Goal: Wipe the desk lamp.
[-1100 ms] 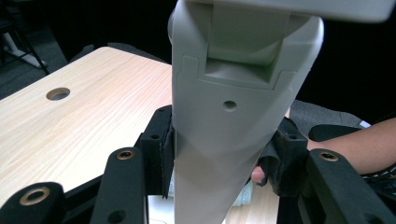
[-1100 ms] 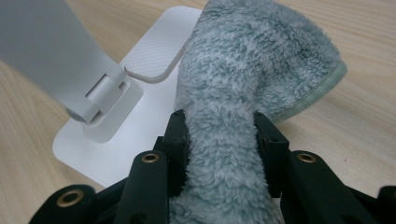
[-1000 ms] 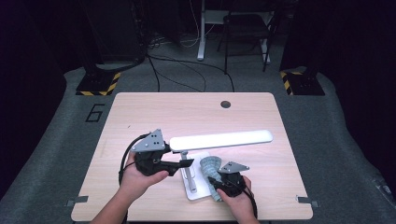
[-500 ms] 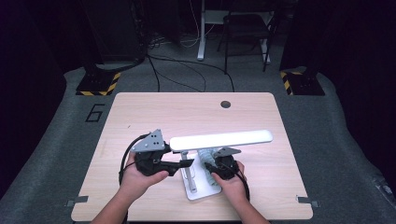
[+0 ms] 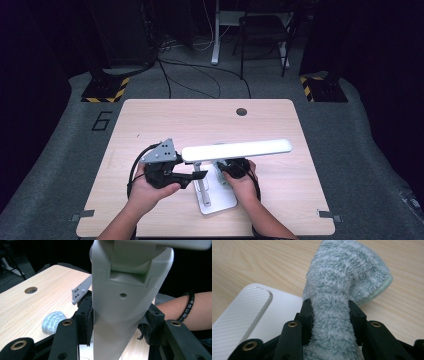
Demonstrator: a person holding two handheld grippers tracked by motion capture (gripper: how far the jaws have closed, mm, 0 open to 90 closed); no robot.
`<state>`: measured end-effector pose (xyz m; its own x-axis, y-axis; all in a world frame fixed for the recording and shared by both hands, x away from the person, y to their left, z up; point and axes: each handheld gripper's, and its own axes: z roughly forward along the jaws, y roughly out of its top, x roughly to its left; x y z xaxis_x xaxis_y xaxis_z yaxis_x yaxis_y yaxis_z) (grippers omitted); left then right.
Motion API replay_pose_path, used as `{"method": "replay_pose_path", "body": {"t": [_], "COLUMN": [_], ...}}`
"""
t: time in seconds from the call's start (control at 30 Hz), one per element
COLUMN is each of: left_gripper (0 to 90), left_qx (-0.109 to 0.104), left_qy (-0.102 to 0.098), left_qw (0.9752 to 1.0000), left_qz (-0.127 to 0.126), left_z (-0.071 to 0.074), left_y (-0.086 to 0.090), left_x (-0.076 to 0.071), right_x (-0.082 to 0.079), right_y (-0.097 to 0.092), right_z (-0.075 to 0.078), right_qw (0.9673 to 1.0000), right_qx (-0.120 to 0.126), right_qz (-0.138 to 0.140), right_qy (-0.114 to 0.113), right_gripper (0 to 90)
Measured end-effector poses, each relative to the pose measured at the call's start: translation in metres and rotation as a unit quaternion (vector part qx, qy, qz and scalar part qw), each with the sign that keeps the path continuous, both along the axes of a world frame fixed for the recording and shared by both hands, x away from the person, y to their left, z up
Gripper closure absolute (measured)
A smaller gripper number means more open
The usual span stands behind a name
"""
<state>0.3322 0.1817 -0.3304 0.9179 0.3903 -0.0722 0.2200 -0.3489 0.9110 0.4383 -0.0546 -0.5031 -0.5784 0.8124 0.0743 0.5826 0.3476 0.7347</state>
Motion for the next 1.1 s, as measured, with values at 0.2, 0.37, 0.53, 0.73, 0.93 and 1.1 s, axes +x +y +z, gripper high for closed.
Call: {"method": "replay_pose_path", "body": {"t": [0.2, 0.37, 0.53, 0.73, 0.93, 1.1], "left_gripper": [51.8, 51.8, 51.9, 52.0, 52.0, 52.0], "left_qx": [0.005, 0.007, 0.004, 0.0, 0.001, -0.001], "left_qy": [-0.005, -0.005, -0.006, -0.009, -0.009, -0.008], "left_qw": [1.0, 1.0, 1.0, 0.9999, 0.9999, 0.9999], "left_qz": [0.002, 0.0, 0.002, 0.008, 0.007, 0.007], "left_z": [0.001, 0.001, 0.0, -0.001, 0.0, -0.001], "left_y": [-0.003, -0.003, -0.002, -0.003, -0.002, -0.002], "left_x": [0.0, 0.0, 0.0, -0.001, -0.001, -0.001], "right_x": [0.011, 0.008, -0.005, -0.033, -0.058, -0.083], "right_y": [0.005, 0.006, 0.006, -0.005, -0.016, -0.028], "right_z": [-0.001, -0.002, -0.003, -0.005, -0.007, -0.007], "right_qw": [1.0, 0.9999, 0.9996, 0.9986, 0.9984, 0.9976], "right_qx": [0.003, 0.005, -0.003, -0.003, 0.007, 0.012], "right_qz": [0.004, 0.004, 0.008, 0.029, 0.04, 0.056], "right_qy": [-0.003, -0.008, -0.027, -0.043, -0.039, -0.04], "right_gripper": [63.4, 63.5, 63.7, 63.9, 63.9, 63.9]}}
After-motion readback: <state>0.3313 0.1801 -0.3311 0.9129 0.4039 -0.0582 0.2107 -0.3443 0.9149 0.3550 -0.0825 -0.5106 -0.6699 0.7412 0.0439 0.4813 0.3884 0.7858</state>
